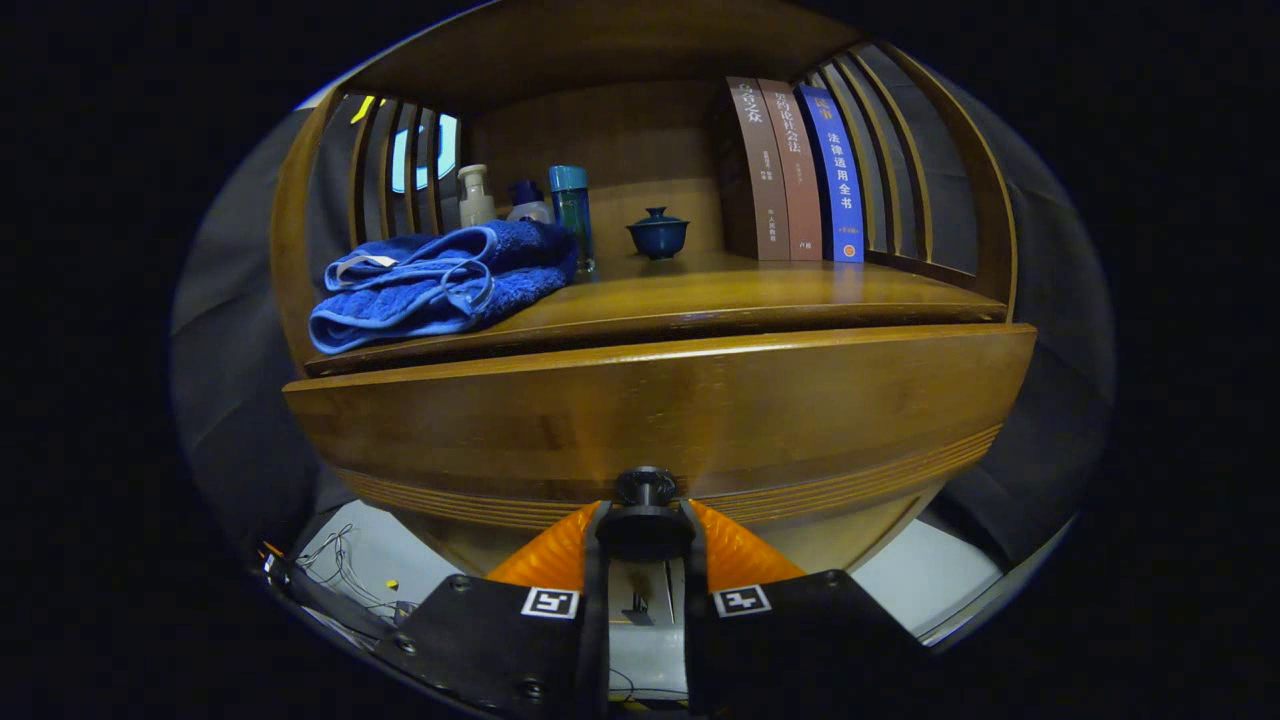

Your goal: Pull open the drawer, take out the items inside it, and place them on the countertop above the cabinet.

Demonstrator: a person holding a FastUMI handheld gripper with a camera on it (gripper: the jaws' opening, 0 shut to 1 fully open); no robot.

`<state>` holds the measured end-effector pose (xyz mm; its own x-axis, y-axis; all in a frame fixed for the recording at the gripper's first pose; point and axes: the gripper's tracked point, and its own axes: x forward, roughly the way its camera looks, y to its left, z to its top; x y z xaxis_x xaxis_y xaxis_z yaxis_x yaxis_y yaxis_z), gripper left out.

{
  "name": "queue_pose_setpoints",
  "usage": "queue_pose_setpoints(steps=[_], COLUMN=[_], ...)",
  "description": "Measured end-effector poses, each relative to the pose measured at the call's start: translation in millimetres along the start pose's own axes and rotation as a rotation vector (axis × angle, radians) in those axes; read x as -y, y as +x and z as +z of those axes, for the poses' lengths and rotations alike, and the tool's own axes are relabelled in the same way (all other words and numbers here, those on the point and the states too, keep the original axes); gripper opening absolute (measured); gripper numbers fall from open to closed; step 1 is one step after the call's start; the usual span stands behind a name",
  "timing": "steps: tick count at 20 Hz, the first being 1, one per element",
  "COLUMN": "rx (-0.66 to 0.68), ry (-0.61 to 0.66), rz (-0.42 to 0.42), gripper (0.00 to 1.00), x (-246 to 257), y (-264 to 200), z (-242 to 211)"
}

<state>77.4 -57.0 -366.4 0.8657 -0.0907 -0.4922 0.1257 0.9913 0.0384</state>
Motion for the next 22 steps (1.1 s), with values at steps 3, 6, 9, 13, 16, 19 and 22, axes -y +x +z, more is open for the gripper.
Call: queue_pose_setpoints(steps=[3, 6, 9, 13, 16, 19, 22], rx=[-0.002, -0.007, -0.007, -0.02, -0.029, -0.042, -0.053], ry=[-0.001, -0.003, 0.0, 0.016, 0.03, 0.041, 0.042], rz=[-0.003, -0.002, -0.001, 0.003, 0.001, -0.001, 0.001], gripper=[0.34, 0.34, 0.34, 0.34, 0.34, 0.34, 0.34], x=[0, 0, 0, 0, -1, -1, -2], y=[-15, -29, -47, -72, -86, -93, -95], z=[-7, -13, -21, -33, -41, -47, -51])
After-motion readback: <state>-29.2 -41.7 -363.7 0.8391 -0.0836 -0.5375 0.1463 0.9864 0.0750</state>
